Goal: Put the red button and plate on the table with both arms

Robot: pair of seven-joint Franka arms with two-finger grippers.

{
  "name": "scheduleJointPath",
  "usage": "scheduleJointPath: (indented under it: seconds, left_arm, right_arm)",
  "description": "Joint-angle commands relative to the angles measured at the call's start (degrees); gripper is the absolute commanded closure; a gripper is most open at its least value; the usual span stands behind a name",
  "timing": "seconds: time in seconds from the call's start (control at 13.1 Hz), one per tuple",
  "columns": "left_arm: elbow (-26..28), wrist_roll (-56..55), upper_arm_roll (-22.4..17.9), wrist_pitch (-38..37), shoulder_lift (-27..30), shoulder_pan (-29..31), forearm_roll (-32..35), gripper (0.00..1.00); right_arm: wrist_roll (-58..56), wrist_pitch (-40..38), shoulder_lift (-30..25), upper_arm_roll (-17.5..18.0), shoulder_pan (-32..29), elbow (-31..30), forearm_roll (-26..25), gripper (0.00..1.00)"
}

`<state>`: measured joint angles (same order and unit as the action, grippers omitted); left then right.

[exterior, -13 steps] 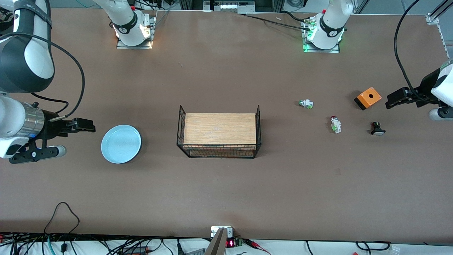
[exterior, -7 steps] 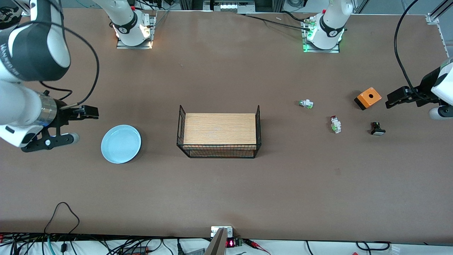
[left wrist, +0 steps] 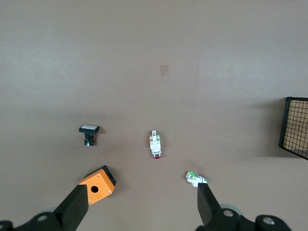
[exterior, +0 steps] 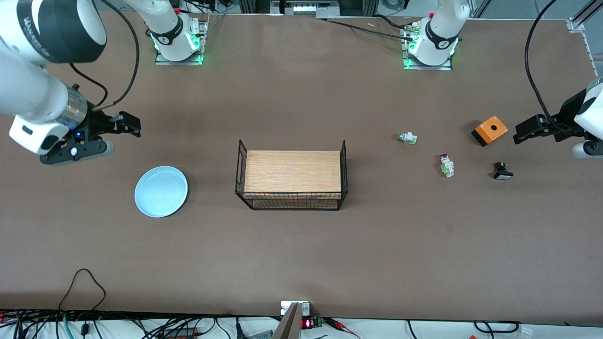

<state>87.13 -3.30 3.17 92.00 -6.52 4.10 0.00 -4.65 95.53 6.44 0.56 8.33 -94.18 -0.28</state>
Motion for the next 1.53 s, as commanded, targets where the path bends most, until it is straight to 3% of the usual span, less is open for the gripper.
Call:
scheduleJointPath:
  seconds: [0.0,0.54,0.84,0.92,1.15,1.45]
  left_arm:
    - [-0.39,1.19,0.26,0.55,0.63,0.29,-1.41,0.0]
    - [0.49,0.58,0.6,1.17,2.22,-0.23,-2.2,0.0]
    - [0.49,0.49,0.78,1.17,2.22,-0.15,-3.25,0.0]
    - [0.49,0.57,0.78,1.08,2.22,-0.06,-3.25,0.0]
    - [0.49,0.66,0.7,1.16,2.04,0.29,-2.99,0.0]
    - [0.67,0.66,0.43,1.08,1.78,0.73,-2.81,0.0]
  right_arm:
    - [0.35,3.35,-6.6,0.14,-0.07,-7.49,0.81,0.0]
    - [-1.06,-3.15,-9.6,-0.38,-1.74,-9.61,1.6,0.0]
    - [-1.41,6.31,-20.91,-0.3,-1.56,-26.01,1.08,0.0]
    - [-1.5,6.77,-21.11,-0.12,-1.56,-26.4,0.9,0.0]
    - [-2.38,6.95,-19.11,0.41,-1.21,-22.21,0.63,0.0]
    - [-2.64,0.3,-6.72,0.14,-1.65,-4.38,1.16,0.0]
